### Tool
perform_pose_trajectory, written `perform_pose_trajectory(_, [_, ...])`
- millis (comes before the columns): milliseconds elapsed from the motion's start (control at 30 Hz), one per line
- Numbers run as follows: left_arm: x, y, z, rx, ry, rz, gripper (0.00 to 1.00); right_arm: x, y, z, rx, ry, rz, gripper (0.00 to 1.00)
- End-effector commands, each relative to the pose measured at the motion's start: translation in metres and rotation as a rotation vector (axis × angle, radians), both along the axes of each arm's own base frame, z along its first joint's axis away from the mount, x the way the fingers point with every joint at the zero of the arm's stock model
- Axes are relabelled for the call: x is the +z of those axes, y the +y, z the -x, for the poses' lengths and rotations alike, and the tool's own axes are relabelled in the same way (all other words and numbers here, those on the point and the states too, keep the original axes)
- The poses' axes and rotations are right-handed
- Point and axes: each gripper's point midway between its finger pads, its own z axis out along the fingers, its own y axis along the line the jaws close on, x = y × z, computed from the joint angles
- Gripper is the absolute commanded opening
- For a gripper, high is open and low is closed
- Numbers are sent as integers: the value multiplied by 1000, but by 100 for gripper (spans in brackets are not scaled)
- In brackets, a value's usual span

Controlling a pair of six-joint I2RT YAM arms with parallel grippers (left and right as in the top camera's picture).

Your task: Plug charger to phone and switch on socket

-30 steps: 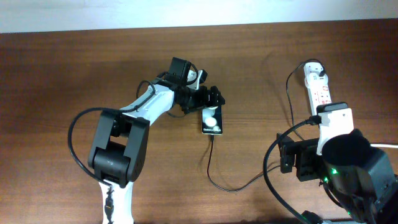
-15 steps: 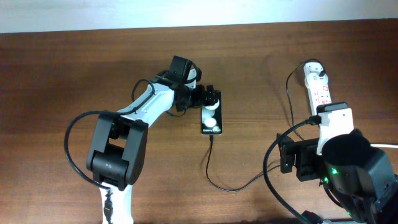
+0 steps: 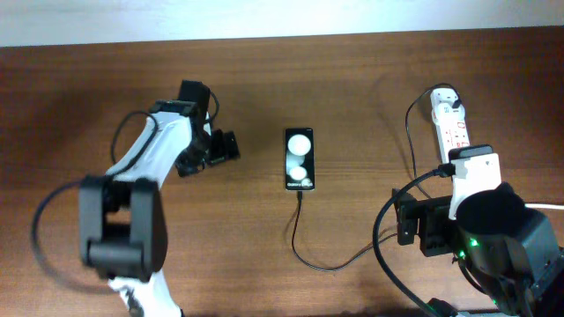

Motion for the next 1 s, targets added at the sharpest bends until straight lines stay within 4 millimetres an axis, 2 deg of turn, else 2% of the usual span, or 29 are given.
perform_pose_trajectory(0, [104, 8, -4, -6, -265, -21, 99, 5, -4, -1, -17, -18, 0, 99])
perform_pose_trajectory(33, [136, 10, 3, -2, -340, -18, 99, 5, -4, -1, -17, -18, 0, 99])
perform_pose_trajectory(133, [206, 28, 37, 29, -502, -66, 99, 5, -4, -1, -17, -18, 0, 99])
perform_pose_trajectory(267, [262, 40, 85, 52, -666, -72, 99, 5, -4, -1, -17, -18, 0, 99])
perform_pose_trajectory(333, [284, 52, 119, 79, -758, -93, 99, 5, -4, -1, -17, -18, 0, 99])
perform_pose_trajectory(433, [287, 57, 151, 79, -754, -95, 99, 5, -4, -1, -17, -18, 0, 99])
perform_pose_trajectory(500, [281, 59, 167, 75, -717, -102, 99, 5, -4, -1, -17, -18, 0, 99])
perform_pose_trajectory(633, [260, 63, 191, 61, -587, -123, 99, 5, -4, -1, -17, -18, 0, 99])
perform_pose_trajectory(767, [249, 65, 207, 54, -516, -135, 99, 5, -4, -1, -17, -18, 0, 99])
perform_pose_trajectory(900, [260, 67, 220, 62, -586, -124, 99, 5, -4, -1, -17, -18, 0, 99])
perform_pose_trajectory(967, [273, 70, 238, 72, -680, -108, 99, 5, -4, -1, -17, -18, 0, 99])
